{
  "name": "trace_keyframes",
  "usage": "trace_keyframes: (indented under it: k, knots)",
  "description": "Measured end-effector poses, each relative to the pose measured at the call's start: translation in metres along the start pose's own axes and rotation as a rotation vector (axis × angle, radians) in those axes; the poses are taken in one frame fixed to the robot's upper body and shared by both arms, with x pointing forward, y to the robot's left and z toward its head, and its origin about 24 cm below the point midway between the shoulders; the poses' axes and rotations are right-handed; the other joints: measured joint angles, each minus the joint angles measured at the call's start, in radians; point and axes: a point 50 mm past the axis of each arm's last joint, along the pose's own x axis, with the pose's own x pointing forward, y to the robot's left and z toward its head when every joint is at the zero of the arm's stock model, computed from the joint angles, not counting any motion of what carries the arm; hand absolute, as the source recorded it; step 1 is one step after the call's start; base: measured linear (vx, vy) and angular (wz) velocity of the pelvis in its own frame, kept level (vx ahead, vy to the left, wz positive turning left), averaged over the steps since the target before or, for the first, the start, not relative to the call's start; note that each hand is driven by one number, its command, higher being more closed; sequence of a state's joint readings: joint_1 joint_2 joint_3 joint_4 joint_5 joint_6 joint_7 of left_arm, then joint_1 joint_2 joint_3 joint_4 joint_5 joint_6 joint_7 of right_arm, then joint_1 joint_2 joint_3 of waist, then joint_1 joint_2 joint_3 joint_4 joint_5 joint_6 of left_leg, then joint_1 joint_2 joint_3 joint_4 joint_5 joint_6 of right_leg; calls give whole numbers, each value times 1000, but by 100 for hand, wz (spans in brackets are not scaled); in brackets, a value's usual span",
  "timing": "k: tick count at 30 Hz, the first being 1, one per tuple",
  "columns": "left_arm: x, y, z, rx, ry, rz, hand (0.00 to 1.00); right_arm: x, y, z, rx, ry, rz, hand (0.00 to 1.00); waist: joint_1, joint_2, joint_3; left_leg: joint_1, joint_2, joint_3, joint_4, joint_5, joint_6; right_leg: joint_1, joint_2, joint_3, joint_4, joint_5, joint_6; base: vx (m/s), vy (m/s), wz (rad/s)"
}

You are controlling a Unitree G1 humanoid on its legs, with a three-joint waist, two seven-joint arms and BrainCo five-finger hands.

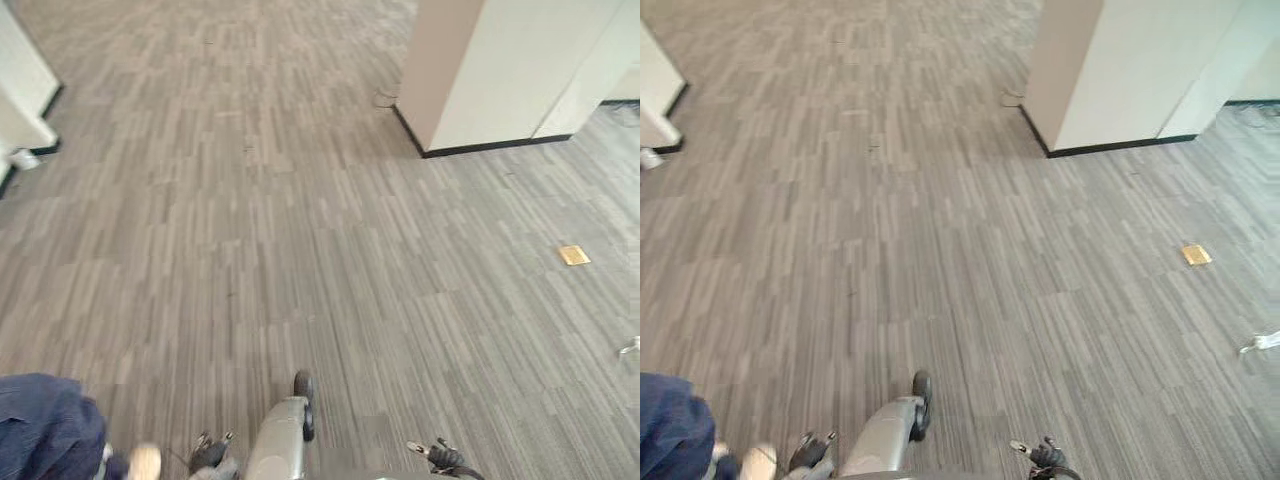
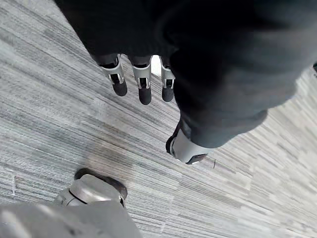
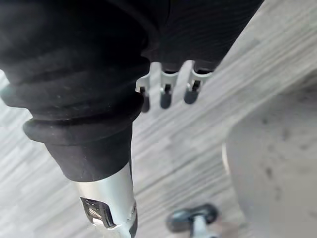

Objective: Organize washtable

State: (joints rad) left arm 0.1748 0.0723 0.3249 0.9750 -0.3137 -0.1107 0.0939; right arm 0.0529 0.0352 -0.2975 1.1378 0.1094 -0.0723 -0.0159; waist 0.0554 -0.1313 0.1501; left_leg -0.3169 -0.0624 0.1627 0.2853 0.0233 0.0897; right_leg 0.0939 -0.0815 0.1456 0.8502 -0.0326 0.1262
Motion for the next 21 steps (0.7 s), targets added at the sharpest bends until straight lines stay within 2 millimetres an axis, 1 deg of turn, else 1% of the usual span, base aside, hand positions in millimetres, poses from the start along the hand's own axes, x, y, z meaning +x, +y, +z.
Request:
trace_keyframes:
  k: [1, 2, 3, 4, 5, 6, 7, 8, 9, 10, 11, 12, 13, 14, 15, 16, 17, 18, 19, 20, 21]
  knots:
    - [1, 1, 1, 24, 7, 0, 0, 0, 1, 1, 14, -6, 2, 0, -18, 6, 12, 74, -37, -22, -23, -33, 6, -42, -22, -26, 129, 4, 4, 1020, 212, 69]
    - [1, 0, 0, 33, 11, -5, 0, 0, -1, 3, 25, -13, -2, 0, -21, 9, 17, 133, -51, -34, -43, -51, 11, -70, -34, -62, 190, -19, -16, 803, 153, 71]
    - [0, -7, -3, 67, 20, -33, 0, 1, -8, 10, 78, -50, -25, 0, -40, 52, 26, 266, -60, -81, -96, -95, 22, -141, -47, -180, 244, -111, -72, 612, 124, 59]
    - [0, -12, -3, 82, 20, -50, 0, 0, -11, 14, 94, -69, -31, 0, -48, 68, 24, 307, -58, -99, -116, -107, 21, -178, -46, -215, 236, -143, -76, 727, 142, 71]
    - [1, -18, -2, 111, 20, -76, 0, 0, -15, 18, 117, -96, -42, 0, -54, 87, 29, 363, -55, -129, -146, -126, 22, -233, -40, -262, 191, -198, -82, 716, 89, 68]
    - [2, -32, 5, 131, 2, -115, 0, -1, -19, 23, 144, -123, -53, 0, -64, 97, 36, 431, -56, -162, -169, -156, 30, -318, -19, -287, 92, -243, -80, 863, 45, 83]
    - [2, -43, 7, 137, -1, -143, 0, -1, -24, 27, 181, -140, -67, 0, -74, 103, 44, 484, -57, -191, -181, -187, 30, -391, 5, -280, -71, -242, -80, 746, -24, 79]
    - [2, -48, 5, 137, 5, -155, 0, -1, -27, 27, 198, -143, -78, 0, -83, 107, 48, 508, -55, -209, -184, -207, 32, -415, 13, -280, -189, -224, -76, 745, -79, 85]
    - [1, -53, 4, 142, 4, -167, 0, -2, -31, 24, 202, -133, -93, 0, -95, 103, 51, 551, -59, -245, -198, -249, 26, -436, 16, -281, -458, -129, -62, 927, -180, 83]
    - [2, -54, 8, 141, -4, -169, 0, -3, -32, 15, 224, -108, -105, 0, -96, 92, 49, 600, -67, -274, -209, -296, 8, -472, 14, -275, -627, -68, -54, 769, -161, 79]
    - [2, -55, 6, 122, 3, -166, 0, -5, -34, 11, 238, -99, -112, 0, -98, 99, 46, 624, -55, -287, -206, -326, 1, -496, 17, -273, -647, -57, -64, 826, -223, 73]
    - [-2, -49, -10, 108, 48, -145, 0, -8, -47, 4, 246, -82, -146, 0, -103, 134, 32, 655, -20, -302, -141, -366, -44, -521, 50, -281, -594, -38, -126, 773, -202, 84]
    - [-2, -44, -10, 83, 46, -127, 0, -11, -48, -8, 240, -49, -151, 0, -121, 124, 23, 589, -21, -266, 105, -384, -76, -506, 54, -294, -537, 0, -171, 975, -272, 89]
    - [-2, -40, -10, 64, 46, -113, 0, -13, -48, -12, 247, -38, -153, 0, -127, 121, 16, 524, -25, -238, 285, -371, -95, -485, 60, -303, -532, 41, -203, 1038, -324, 71]
    - [-5, -44, -17, 15, 78, -106, 0, -13, -58, -6, 253, -56, -170, 0, -127, 168, 10, 388, 47, -148, 615, -191, -94, -462, 112, -281, -480, 97, -230, 802, -295, -3]
    - [-8, -45, -25, -11, 100, -104, 0, -11, -61, 3, 239, -77, -174, 0, -111, 203, 4, 339, 88, -122, 710, -24, -106, -440, 151, -268, -482, 69, -248, 1146, -344, -59]
    - [-9, -48, -25, -31, 95, -108, 0, -9, -58, 20, 232, -135, -170, 0, -94, 232, 30, 248, 164, -98, 907, -19, -99, -353, 193, -250, -509, 34, -242, 1048, -281, -79]
    - [-7, -53, -16, -40, 66, -124, 0, -6, -49, 30, 236, -154, -147, 0, -91, 217, 46, 168, 194, -72, 1005, -95, -94, -258, 201, -228, -542, 12, -250, 1018, -265, -55]
    - [-5, -53, -11, -49, 49, -125, 0, -4, -43, 31, 231, -152, -132, 0, -81, 195, 54, 140, 201, -60, 1011, -121, -95, -207, 201, -207, -567, 12, -251, 783, -239, -44]
    - [-3, -51, -1, -46, 9, -131, 0, -2, -30, 30, 222, -141, -101, 0, -59, 163, 56, 80, 204, -42, 963, -164, -104, -105, 192, -163, -635, 11, -251, 781, -199, -66]
    - [-3, -50, 5, -53, -15, -138, 0, -1, -18, 30, 204, -134, -68, 0, -38, 130, 56, 28, 203, -26, 835, -196, -125, -25, 178, -124, -698, 2, -235, 933, -180, -83]
